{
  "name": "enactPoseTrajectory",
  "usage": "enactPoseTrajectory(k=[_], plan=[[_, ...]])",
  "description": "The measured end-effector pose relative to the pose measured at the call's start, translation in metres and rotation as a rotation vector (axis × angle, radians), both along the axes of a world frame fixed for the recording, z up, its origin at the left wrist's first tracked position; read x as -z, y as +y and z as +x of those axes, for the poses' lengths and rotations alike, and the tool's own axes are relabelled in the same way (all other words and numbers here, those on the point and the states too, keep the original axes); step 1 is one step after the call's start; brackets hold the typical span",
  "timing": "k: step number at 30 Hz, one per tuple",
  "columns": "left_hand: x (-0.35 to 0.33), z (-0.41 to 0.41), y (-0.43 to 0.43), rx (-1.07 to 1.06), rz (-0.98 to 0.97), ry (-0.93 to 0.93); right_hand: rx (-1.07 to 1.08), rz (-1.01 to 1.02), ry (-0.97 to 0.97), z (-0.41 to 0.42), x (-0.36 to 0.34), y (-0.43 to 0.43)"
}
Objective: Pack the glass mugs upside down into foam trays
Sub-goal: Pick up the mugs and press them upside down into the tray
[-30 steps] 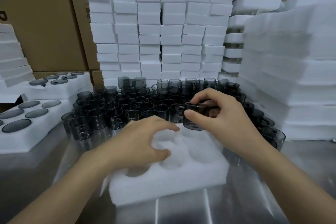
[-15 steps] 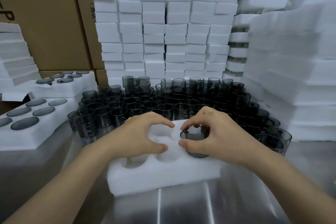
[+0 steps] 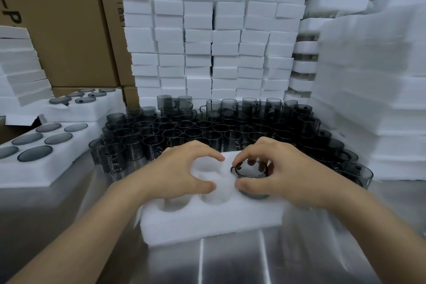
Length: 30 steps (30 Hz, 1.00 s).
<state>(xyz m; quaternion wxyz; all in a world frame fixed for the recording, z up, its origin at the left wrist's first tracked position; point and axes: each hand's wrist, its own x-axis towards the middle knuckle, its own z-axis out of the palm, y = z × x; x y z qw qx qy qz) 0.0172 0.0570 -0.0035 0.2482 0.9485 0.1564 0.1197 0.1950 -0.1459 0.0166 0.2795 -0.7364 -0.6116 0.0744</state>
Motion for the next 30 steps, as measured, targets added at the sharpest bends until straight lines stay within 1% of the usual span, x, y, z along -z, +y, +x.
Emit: enactPoseTrajectory(k=[3, 7, 11, 15, 21, 23, 25, 27, 30], plan=[[0.001, 0.000, 0.000, -0.013, 0.011, 0.003, -0.034, -0.036, -0.026, 0.001, 0.000, -0.002], [0.000, 0.000, -0.001, -0.019, 0.019, 0.007, -0.020, -0.026, -0.014, 0.003, 0.001, -0.004], [-0.001, 0.000, -0.002, -0.016, 0.032, 0.012, 0.057, 0.046, -0.007, 0.003, 0.005, -0.002], [-0.002, 0.000, -0.004, -0.016, 0.031, 0.014, 0.093, 0.007, 0.024, 0.005, 0.006, 0.000], [-0.001, 0.000, -0.003, -0.025, 0.028, 0.012, 0.102, 0.052, -0.060, 0.010, 0.006, -0.001], [0.001, -0.001, -0.002, -0.012, 0.002, -0.011, 0.182, 0.110, -0.073, 0.021, 0.006, -0.004], [-0.001, -0.001, -0.001, -0.005, -0.016, -0.027, 0.310, 0.173, -0.105, 0.035, 0.002, -0.007], [-0.003, 0.000, -0.001, -0.002, -0.022, -0.027, 0.430, 0.178, -0.172, 0.051, 0.000, -0.010], [-0.003, 0.001, 0.001, 0.014, -0.051, -0.042, 0.571, 0.166, -0.207, 0.073, 0.003, -0.015]])
